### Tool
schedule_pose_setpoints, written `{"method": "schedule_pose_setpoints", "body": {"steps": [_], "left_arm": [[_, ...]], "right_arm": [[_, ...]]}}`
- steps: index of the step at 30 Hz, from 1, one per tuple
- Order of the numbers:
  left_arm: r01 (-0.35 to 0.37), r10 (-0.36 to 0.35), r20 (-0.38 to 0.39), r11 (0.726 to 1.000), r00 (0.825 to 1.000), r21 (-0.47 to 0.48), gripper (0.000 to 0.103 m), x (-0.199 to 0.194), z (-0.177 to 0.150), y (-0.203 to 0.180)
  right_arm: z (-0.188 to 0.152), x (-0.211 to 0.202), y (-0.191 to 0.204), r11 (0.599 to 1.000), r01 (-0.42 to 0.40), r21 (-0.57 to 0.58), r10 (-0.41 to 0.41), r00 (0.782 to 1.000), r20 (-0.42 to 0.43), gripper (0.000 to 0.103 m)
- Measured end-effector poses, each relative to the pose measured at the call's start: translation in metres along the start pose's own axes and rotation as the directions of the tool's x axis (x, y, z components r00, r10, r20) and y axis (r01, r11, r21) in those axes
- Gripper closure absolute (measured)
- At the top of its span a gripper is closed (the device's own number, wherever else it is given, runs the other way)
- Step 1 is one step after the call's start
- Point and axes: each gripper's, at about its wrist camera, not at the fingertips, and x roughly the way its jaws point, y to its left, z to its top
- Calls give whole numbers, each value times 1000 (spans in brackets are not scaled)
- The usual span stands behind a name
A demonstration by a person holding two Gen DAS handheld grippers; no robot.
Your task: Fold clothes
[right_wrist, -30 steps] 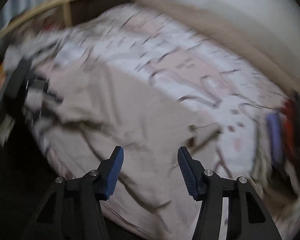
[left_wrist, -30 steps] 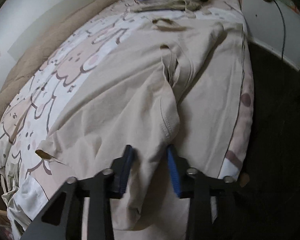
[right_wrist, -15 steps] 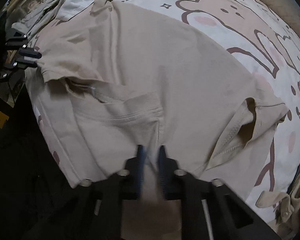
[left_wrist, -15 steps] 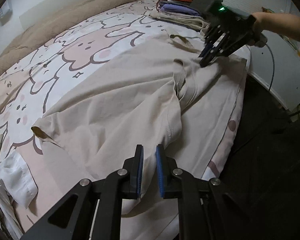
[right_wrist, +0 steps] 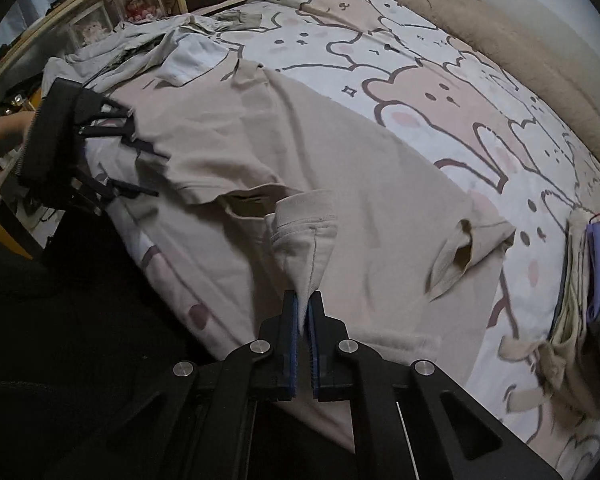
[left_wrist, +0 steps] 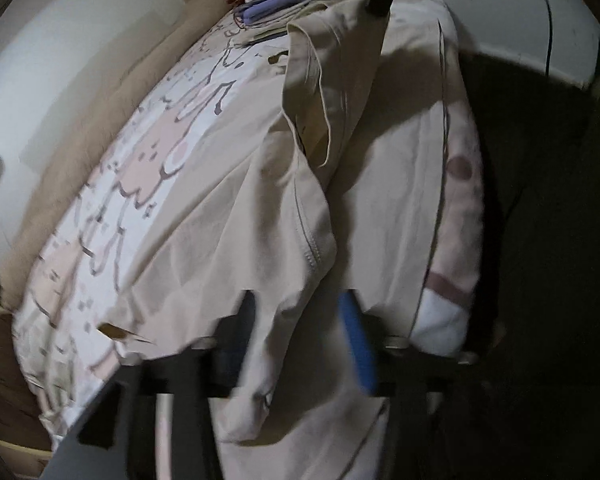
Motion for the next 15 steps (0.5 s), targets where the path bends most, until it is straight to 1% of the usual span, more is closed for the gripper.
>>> {"method": "schedule_pose_setpoints", "body": {"steps": [2, 5, 6, 7, 8, 9, 11, 13, 14, 15], "left_arm": [[-38, 39, -12, 998, 999, 40, 54, 5, -2, -6], [-62, 66, -48, 995, 997, 78, 54, 17, -7, -9], [-68, 74, -60, 994, 995, 89, 56, 21, -8, -9], [-67, 74, -65, 993, 995, 96, 70, 24, -9, -9], [-68, 74, -69, 994, 995, 91, 81, 24, -8, -7], [-65, 70, -69, 995, 995, 69, 97, 22, -6, -2], [-59, 60, -69, 998, 996, 21, 97, 18, -3, 10], [-38, 34, -54, 997, 998, -71, 98, 7, 3, 34], [-32, 26, -46, 993, 999, -113, 98, 1, 6, 47], [-39, 34, -40, 989, 999, -145, 98, -4, 10, 62]], "right_arm": [[-1, 4, 2, 1000, -6, 13, 6, 1000, -3, 98], [-5, 10, 0, 998, -13, 59, 13, 1000, 2, 98], [-5, 11, -2, 997, -17, 76, 17, 1000, 6, 98], [-5, 11, -3, 996, -18, 86, 17, 1000, 11, 98], [-4, 10, -4, 995, -13, 95, 12, 1000, 19, 98], [-3, 10, -6, 994, -8, 105, 6, 1000, 27, 98], [0, 6, -6, 995, 14, 96, -17, 999, 33, 98], [4, 2, -6, 996, 41, 73, -44, 999, 31, 98], [8, 0, -8, 996, 73, 43, -75, 997, 24, 98], [13, -2, -10, 994, 106, 12, -106, 994, 18, 98]]}}
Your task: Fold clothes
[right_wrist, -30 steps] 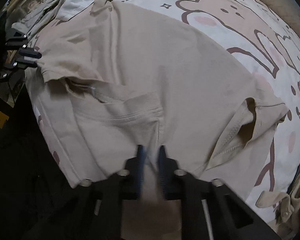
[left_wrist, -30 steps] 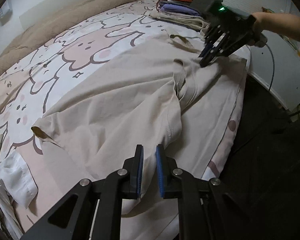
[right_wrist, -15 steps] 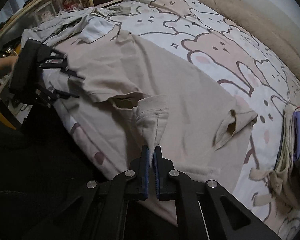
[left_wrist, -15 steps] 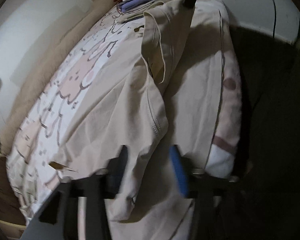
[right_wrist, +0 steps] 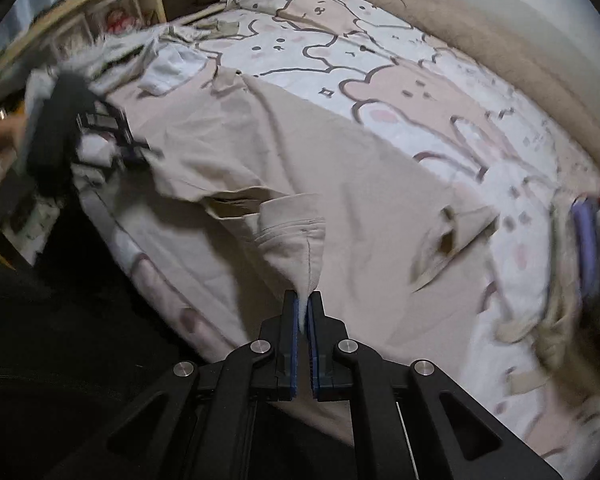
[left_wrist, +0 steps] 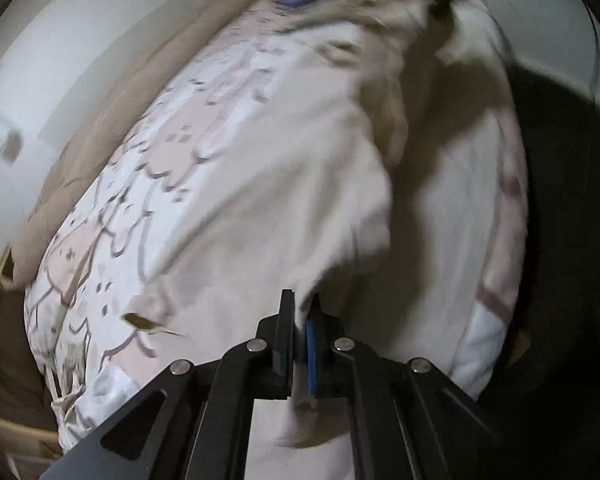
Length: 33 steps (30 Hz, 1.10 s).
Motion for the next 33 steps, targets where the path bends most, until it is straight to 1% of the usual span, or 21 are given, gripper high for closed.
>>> {"method": "schedule_pose_setpoints", "body": {"steps": [1, 3, 4, 5, 6, 8, 10, 12, 14, 15, 16, 18, 19, 20, 21, 22, 25, 28, 31, 32, 33], "left_arm": [[-9, 9, 6, 999, 1000, -32, 98, -4, 6, 15], [-42, 44, 15, 995, 999, -94, 98, -9, 23, 54], [-60, 63, 20, 990, 998, -126, 98, -12, 32, 75], [-78, 83, 26, 985, 996, -157, 98, -13, 41, 96], [-96, 104, 34, 979, 994, -182, 98, -14, 53, 115], [-129, 143, 47, 965, 989, -227, 98, -15, 72, 147], [-151, 178, 68, 943, 982, -296, 98, -16, 95, 188], [-145, 187, 90, 926, 978, -348, 98, -17, 113, 221], [-131, 181, 113, 927, 977, -352, 98, -19, 121, 231], [-122, 175, 123, 928, 977, -352, 98, -19, 123, 235], [-104, 157, 131, 934, 979, -342, 98, -19, 120, 230], [-73, 120, 138, 950, 983, -305, 98, -19, 110, 214], [-52, 95, 140, 958, 986, -283, 98, -20, 101, 200], [-31, 69, 138, 965, 988, -262, 98, -20, 91, 186], [-8, 40, 124, 969, 991, -247, 98, -19, 80, 170], [14, 12, 109, 972, 994, -233, 98, -17, 69, 153], [68, -60, 41, 968, 997, -243, 98, -4, 29, 106], [84, -100, -39, 954, 994, -288, 98, 17, -4, 79], [74, -100, -58, 936, 993, -345, 98, 29, -21, 68], [57, -80, -53, 936, 995, -348, 98, 29, -22, 67], [31, -47, -41, 941, 998, -337, 98, 29, -21, 67]], "right_arm": [[5, -2, -2, 999, 32, -32, -32, 999, -5, 98], [23, -5, -9, 986, 123, -113, -124, 992, -1, 98], [35, -7, -14, 972, 178, -152, -178, 984, 17, 98], [47, -9, -19, 954, 233, -191, -230, 972, 36, 101], [57, -9, -23, 940, 268, -212, -263, 963, 50, 103], [93, -12, -43, 893, 378, -244, -366, 926, 97, 103], [134, -15, -67, 848, 474, -237, -451, 880, 147, 103], [170, -19, -91, 832, 516, -201, -490, 855, 169, 103], [193, -24, -106, 871, 467, -153, -442, 881, 172, 103], [201, -25, -112, 899, 420, -127, -396, 901, 179, 103], [203, -23, -113, 912, 394, -111, -370, 909, 190, 103], [199, -14, -113, 962, 263, -69, -245, 948, 204, 103], [190, -1, -110, 980, 191, -48, -179, 967, 180, 103], [180, 11, -107, 993, 117, -25, -112, 981, 157, 103], [171, 24, -105, 999, 44, -1, -43, 990, 135, 103], [161, 37, -102, 999, -30, 25, 27, 993, 115, 103], [127, 76, -88, 997, -59, 40, 56, 996, 65, 103], [102, 109, -85, 991, -104, 89, 104, 995, -2, 103], [91, 118, -92, 978, -128, 163, 130, 992, -4, 103], [91, 117, -100, 966, -147, 213, 147, 989, 17, 103], [93, 115, -103, 959, -157, 235, 153, 988, 32, 103]]}}
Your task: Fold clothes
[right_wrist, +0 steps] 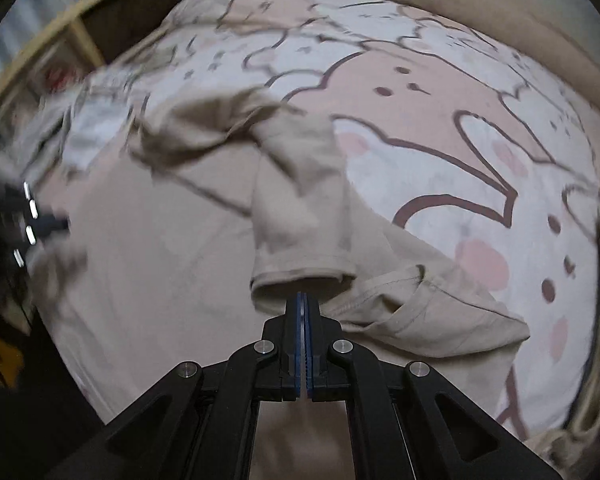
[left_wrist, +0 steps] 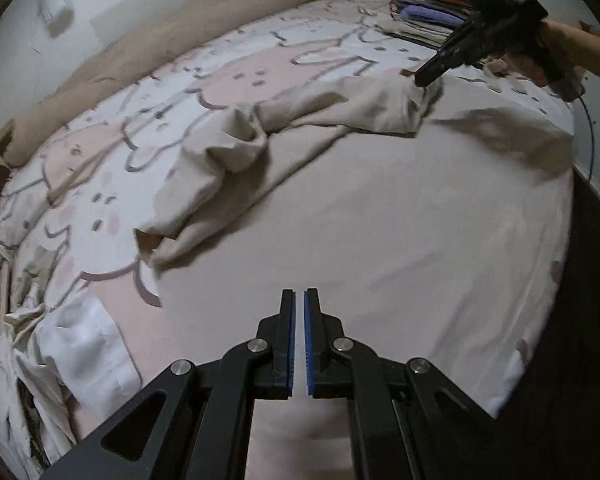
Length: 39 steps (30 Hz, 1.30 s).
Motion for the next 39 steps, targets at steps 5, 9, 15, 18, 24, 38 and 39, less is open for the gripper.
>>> {"method": "schedule_pose_setpoints", "body": {"steps": [5, 9, 15, 18, 24, 38, 39], "left_arm": [[-98, 91, 88, 992, 992, 80, 94, 7, 28, 13], [-155, 131, 151, 976, 980, 156, 56, 27, 54, 19], [-228, 184, 164, 925, 969, 304, 52, 70, 78, 12], [-242, 207, 134, 905, 969, 349, 52, 90, 80, 15], [-171, 163, 52, 942, 985, 288, 60, 112, 85, 43], [59, -49, 68, 985, 996, -165, 86, 76, 99, 118], [64, -50, 79, 982, 996, -180, 87, 68, 99, 121]], "right_arm": [[13, -10, -12, 993, -52, 110, 44, 996, 72, 103], [22, 0, -12, 995, 12, 96, -17, 999, 50, 103], [31, 12, -17, 999, 32, 39, -34, 998, 46, 102], [34, 15, -22, 999, 9, 44, -11, 999, 52, 80], [36, 26, -25, 994, -63, 89, 60, 998, 37, 0], [49, 66, -25, 982, -119, 149, 134, 987, -90, 97], [52, 54, -18, 995, -59, 79, 65, 995, -71, 97]]}}
